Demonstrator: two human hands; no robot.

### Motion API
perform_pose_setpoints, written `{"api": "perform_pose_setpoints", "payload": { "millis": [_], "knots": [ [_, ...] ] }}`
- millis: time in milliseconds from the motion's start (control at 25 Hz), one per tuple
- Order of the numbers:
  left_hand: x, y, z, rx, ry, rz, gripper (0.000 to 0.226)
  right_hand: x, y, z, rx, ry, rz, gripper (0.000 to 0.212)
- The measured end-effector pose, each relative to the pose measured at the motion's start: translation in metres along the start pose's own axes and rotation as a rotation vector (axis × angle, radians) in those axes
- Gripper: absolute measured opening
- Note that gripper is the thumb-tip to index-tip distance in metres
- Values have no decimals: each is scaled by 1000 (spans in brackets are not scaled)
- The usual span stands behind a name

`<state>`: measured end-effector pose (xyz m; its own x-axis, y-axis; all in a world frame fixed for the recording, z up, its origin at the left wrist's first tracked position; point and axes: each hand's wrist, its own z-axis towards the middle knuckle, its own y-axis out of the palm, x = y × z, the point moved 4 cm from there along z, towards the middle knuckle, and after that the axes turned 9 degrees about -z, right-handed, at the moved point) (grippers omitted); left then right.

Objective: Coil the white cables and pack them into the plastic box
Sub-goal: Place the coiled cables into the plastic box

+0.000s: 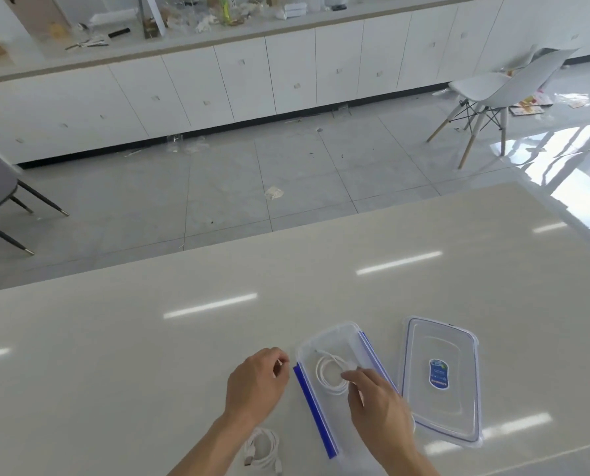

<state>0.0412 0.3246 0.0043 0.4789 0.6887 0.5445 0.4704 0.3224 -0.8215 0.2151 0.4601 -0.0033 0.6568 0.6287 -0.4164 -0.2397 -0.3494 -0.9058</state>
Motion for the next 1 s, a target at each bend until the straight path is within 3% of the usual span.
{"api": "perform_pose_setpoints", "payload": {
  "millis": [280,440,720,840,1000],
  "knots": [
    [-93,-17,-54,-171,-162,-62,19,-53,13,-31,-68,-218,-62,23],
    [-121,-19,-73,-237,-174,-93,23,-79,39,-48,-200,-245,-124,33],
    [-125,-3,-84,-327,-208,-186,31,-84,89,-54,-467,23,-211,41],
    [-116,8,-81,-353,-231,-172,40,-85,97,-57,-468,190,-97,44],
    [-105,16,-74,-336,-192,-29,42,-89,102,-57,-440,275,-13,36]
  ]
}}
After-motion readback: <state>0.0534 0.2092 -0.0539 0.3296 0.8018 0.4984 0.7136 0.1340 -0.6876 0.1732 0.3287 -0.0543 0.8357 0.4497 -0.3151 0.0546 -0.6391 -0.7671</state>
